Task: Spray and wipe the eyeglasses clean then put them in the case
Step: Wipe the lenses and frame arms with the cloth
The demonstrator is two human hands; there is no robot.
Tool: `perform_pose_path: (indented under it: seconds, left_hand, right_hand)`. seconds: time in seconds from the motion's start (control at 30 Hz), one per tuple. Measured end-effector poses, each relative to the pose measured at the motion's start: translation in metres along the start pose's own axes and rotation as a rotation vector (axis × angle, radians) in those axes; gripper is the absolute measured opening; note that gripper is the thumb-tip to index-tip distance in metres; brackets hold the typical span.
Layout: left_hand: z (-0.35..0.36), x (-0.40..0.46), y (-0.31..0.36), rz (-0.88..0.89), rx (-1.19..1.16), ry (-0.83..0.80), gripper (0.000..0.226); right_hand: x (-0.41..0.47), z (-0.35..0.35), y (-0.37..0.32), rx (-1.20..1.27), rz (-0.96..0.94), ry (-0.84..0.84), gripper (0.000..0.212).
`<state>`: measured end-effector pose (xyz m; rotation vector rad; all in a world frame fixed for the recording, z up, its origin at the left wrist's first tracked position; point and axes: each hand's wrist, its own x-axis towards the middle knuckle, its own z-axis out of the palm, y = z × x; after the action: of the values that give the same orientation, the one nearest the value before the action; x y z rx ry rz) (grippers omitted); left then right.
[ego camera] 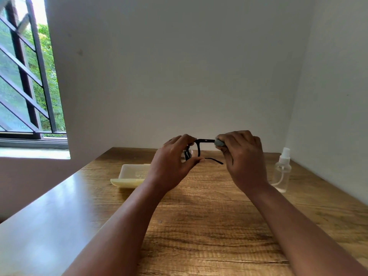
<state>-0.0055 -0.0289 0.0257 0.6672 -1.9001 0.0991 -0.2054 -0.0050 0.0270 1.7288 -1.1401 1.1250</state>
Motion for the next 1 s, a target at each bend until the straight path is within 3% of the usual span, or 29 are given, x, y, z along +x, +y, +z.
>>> perform_pose_path:
  seconds: [0.37,0.6,0.8,1.0]
  left_hand:
    - [0.003,0.000,0.000,0.009,0.004,-0.023,0.046]
    - [-0.002,0.003,0.001,-0.037,-0.073,0.071,0.046]
    - [0.000,0.003,0.001,-0.050,-0.120,0.083,0.047]
    - [-0.003,0.003,0.001,-0.056,-0.129,0.075,0.044]
  right_hand:
    - [0.003,0.004,-0.019,-0.060,-0.086,0.044,0.017]
    - [-0.001,0.002,0.017,-0.081,0.149,0.099,0.012]
    - [-0.012,0.012,0.041,-0.075,0.409,-0.021,0.014]
    - [-0.010,0.009,0.035,-0.099,0.307,0.042,0.015]
